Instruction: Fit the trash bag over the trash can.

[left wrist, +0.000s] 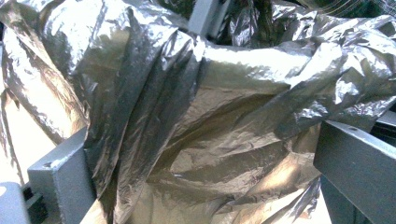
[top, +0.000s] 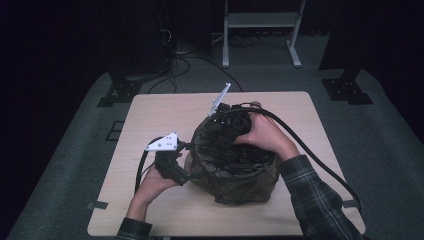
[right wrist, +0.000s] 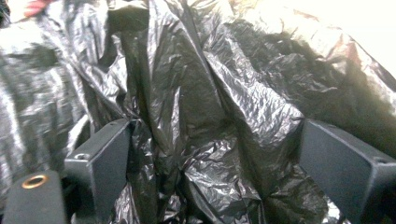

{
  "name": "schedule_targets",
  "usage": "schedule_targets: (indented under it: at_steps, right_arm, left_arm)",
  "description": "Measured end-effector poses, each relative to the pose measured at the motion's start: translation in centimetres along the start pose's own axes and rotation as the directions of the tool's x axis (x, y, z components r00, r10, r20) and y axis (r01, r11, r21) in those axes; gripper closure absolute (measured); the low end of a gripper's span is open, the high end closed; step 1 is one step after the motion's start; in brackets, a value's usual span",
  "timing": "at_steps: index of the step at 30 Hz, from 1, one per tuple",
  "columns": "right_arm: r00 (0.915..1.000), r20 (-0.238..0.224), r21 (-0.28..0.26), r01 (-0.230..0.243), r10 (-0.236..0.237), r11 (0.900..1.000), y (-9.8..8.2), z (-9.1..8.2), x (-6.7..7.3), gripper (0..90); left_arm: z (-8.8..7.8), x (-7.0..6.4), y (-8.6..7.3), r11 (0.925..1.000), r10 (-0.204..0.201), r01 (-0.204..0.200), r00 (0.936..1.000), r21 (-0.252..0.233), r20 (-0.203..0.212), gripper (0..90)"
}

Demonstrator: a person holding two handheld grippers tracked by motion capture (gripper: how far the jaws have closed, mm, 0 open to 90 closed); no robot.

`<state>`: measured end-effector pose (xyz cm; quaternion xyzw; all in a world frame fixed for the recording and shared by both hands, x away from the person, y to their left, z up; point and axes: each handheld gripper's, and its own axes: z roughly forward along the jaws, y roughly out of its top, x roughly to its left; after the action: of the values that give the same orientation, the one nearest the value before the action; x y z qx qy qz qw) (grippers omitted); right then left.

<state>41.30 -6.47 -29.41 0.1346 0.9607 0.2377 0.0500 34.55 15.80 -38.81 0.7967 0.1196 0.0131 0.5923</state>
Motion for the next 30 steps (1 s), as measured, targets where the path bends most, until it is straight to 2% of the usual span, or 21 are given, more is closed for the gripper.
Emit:
schedule_targets:
  at_steps: [10,15,19,25,26,30]
  right_arm:
    - [1.0000,-0.001,0.007,-0.010,0.010,1.000,0.4,1.9,-0.1,10.6]
    - [0.9999,-0.011,0.046,-0.004,0.005,0.999,0.5,3.2,0.2,10.6]
    - [0.9998,-0.018,0.053,0.006,-0.005,0.999,0.6,3.9,0.4,10.6]
    - [1.0000,0.006,0.021,0.002,-0.002,1.000,0.4,2.1,0.7,10.5]
    - [0.9999,0.011,0.003,0.009,-0.009,1.000,0.3,1.1,0.9,10.5]
    - [0.9997,0.001,-0.025,0.026,-0.026,0.999,0.0,-0.5,2.1,10.5]
  left_arm:
    - [0.0,0.0,0.0,1.0000,0.003,-0.003,1.0000,0.000,-0.006,0.0]
    - [0.0,0.0,0.0,1.0000,0.003,-0.003,1.0000,0.004,-0.009,0.0]
    - [0.0,0.0,0.1,1.0000,0.002,-0.002,1.0000,0.003,-0.007,0.0]
    - [0.0,0.0,0.0,1.0000,0.000,0.000,1.0000,-0.001,-0.004,0.0]
    - [0.1,0.0,0.0,1.0000,0.001,-0.001,1.0000,0.001,-0.005,0.0]
    - [0.1,0.0,0.0,1.0000,-0.001,0.001,1.0000,0.002,-0.006,0.0]
